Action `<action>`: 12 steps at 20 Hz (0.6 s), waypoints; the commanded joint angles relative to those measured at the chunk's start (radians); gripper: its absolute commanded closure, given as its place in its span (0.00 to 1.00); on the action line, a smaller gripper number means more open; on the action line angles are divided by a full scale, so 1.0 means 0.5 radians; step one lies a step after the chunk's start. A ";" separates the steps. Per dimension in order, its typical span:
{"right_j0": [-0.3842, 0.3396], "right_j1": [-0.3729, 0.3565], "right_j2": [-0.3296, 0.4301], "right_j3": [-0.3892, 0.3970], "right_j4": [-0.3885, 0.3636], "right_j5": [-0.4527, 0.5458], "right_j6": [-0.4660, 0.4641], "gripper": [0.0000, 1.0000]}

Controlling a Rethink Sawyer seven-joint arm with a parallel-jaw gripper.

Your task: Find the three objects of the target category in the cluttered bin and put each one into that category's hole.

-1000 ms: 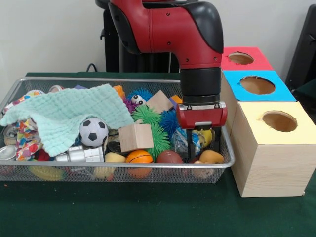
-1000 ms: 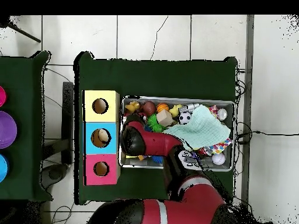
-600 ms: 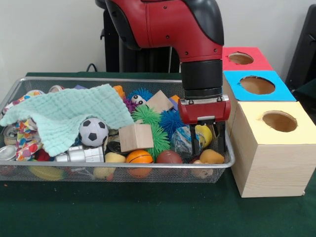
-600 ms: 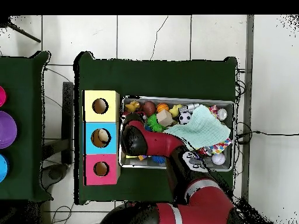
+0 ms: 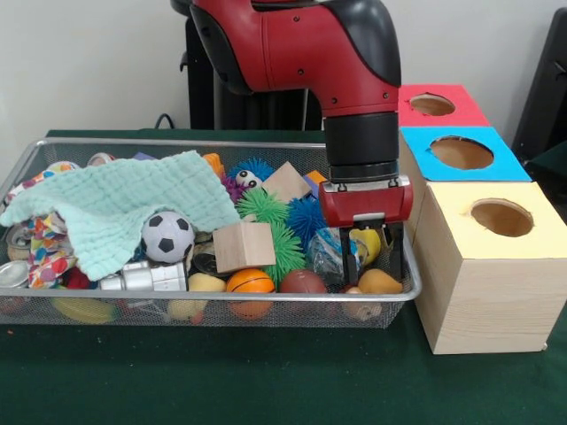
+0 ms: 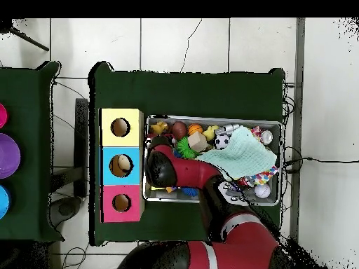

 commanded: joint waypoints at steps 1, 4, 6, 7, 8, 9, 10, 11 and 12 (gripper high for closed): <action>0.152 0.158 -0.001 -0.069 0.096 0.016 0.384 0.00; 0.185 0.175 -0.043 -0.094 0.114 0.048 0.356 0.00; 0.202 0.192 -0.068 -0.114 0.122 0.050 0.345 0.00; 0.225 0.204 -0.099 -0.129 0.134 0.048 0.339 0.00; 0.223 0.214 -0.097 -0.132 0.129 0.040 0.340 0.00; 0.240 0.224 -0.116 -0.140 0.146 0.065 0.338 0.00; 0.242 0.230 -0.117 -0.144 0.145 0.065 0.338 0.00; 0.255 0.232 -0.128 -0.148 0.158 0.099 0.333 0.00; 0.258 0.234 -0.130 -0.150 0.163 0.115 0.331 0.00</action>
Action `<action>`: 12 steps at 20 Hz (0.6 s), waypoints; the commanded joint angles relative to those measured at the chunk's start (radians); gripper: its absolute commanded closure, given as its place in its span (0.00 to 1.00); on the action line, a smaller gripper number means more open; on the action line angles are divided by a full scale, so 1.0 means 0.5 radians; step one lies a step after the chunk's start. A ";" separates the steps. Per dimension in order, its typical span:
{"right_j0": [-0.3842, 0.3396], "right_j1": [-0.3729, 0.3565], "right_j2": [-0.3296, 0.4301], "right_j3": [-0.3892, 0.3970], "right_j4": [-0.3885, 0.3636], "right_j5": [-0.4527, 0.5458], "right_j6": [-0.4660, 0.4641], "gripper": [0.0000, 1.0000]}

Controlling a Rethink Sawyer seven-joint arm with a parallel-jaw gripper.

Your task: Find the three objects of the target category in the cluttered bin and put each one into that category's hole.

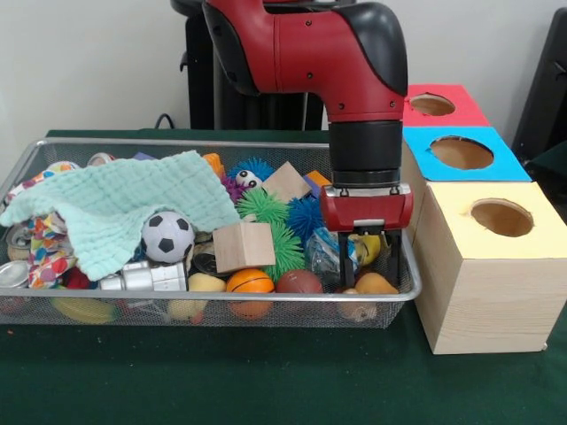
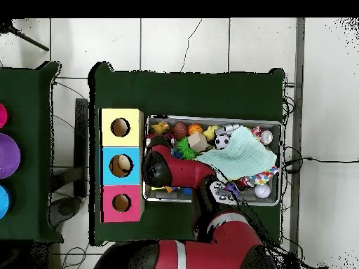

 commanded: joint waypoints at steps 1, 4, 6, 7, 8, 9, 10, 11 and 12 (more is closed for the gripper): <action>0.096 0.195 0.045 -0.093 0.070 0.170 0.314 0.00; 0.093 0.199 0.061 -0.105 0.045 0.151 0.309 1.00; 0.120 0.196 0.033 -0.108 0.058 0.112 0.322 1.00; 0.133 0.191 0.021 -0.106 0.067 0.118 0.326 1.00; 0.143 0.188 0.012 -0.106 0.070 0.109 0.328 1.00; 0.165 0.182 -0.011 -0.105 0.083 0.111 0.329 1.00; 0.174 0.179 -0.019 -0.105 0.084 0.110 0.330 1.00; 0.182 0.164 -0.025 -0.097 0.085 0.101 0.336 1.00; 0.181 0.159 -0.021 -0.094 0.083 0.095 0.341 1.00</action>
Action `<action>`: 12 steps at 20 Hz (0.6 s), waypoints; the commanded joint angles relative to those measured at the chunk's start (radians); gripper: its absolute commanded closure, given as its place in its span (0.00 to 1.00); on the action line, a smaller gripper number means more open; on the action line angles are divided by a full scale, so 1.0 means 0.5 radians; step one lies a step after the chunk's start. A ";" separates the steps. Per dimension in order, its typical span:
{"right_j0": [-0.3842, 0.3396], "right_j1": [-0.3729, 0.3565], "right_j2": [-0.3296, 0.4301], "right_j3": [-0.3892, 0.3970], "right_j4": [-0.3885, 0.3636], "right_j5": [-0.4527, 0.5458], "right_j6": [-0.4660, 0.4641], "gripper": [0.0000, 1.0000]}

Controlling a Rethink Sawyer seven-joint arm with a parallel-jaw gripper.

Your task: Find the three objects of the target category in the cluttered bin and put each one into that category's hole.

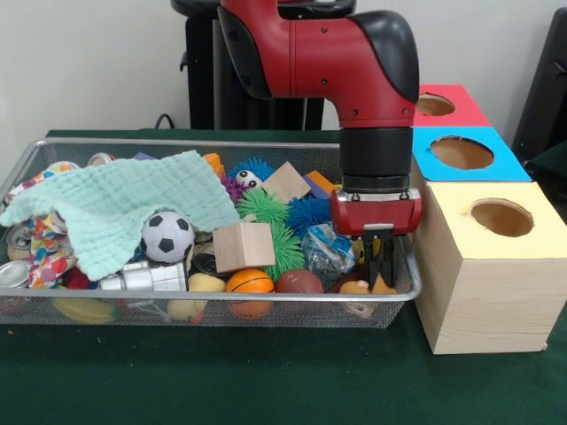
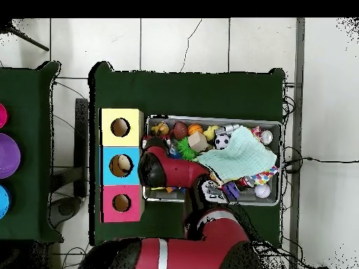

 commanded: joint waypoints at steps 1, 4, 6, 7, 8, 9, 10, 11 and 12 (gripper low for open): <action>0.096 0.096 0.026 -0.042 0.080 0.088 0.355 1.00; 0.124 0.044 -0.006 -0.012 0.090 0.101 0.361 1.00; 0.157 -0.025 -0.041 0.025 0.106 0.127 0.368 1.00; 0.171 -0.075 -0.055 0.053 0.115 0.154 0.375 1.00; 0.185 -0.124 -0.069 0.082 0.125 0.181 0.383 1.00; 0.210 -0.180 -0.098 0.106 0.140 0.221 0.386 1.00; 0.235 -0.235 -0.127 0.131 0.155 0.262 0.390 1.00; 0.262 -0.294 -0.159 0.152 0.177 0.330 0.389 1.00; 0.276 -0.318 -0.177 0.156 0.189 0.370 0.388 1.00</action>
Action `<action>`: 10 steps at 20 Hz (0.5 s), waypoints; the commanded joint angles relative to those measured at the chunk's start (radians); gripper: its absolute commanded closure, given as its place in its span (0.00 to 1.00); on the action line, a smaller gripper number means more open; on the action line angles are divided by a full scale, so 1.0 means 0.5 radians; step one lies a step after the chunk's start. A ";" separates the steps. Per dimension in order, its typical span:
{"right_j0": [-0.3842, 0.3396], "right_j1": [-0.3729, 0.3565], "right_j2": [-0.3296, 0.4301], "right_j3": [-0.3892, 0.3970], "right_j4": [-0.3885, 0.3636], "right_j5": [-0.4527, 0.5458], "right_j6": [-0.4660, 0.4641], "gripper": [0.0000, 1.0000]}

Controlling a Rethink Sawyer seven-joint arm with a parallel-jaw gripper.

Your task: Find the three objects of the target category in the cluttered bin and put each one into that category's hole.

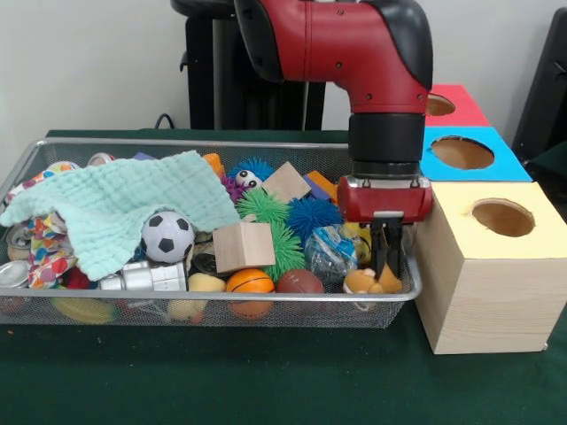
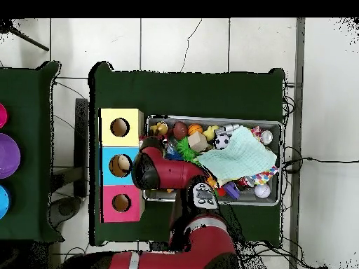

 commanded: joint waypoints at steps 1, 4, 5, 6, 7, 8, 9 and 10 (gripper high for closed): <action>0.152 -0.269 -0.083 0.145 0.154 0.403 0.374 1.00; 0.176 -0.325 -0.128 0.138 0.163 0.522 0.350 1.00; 0.173 -0.336 -0.136 0.140 0.157 0.543 0.343 1.00; 0.174 -0.348 -0.141 0.137 0.154 0.559 0.343 1.00; 0.185 -0.349 -0.154 0.130 0.155 0.570 0.348 1.00; 0.196 -0.350 -0.168 0.124 0.155 0.581 0.353 1.00; 0.207 -0.351 -0.181 0.117 0.156 0.592 0.358 1.00; 0.241 -0.349 -0.229 0.102 0.162 0.616 0.363 1.00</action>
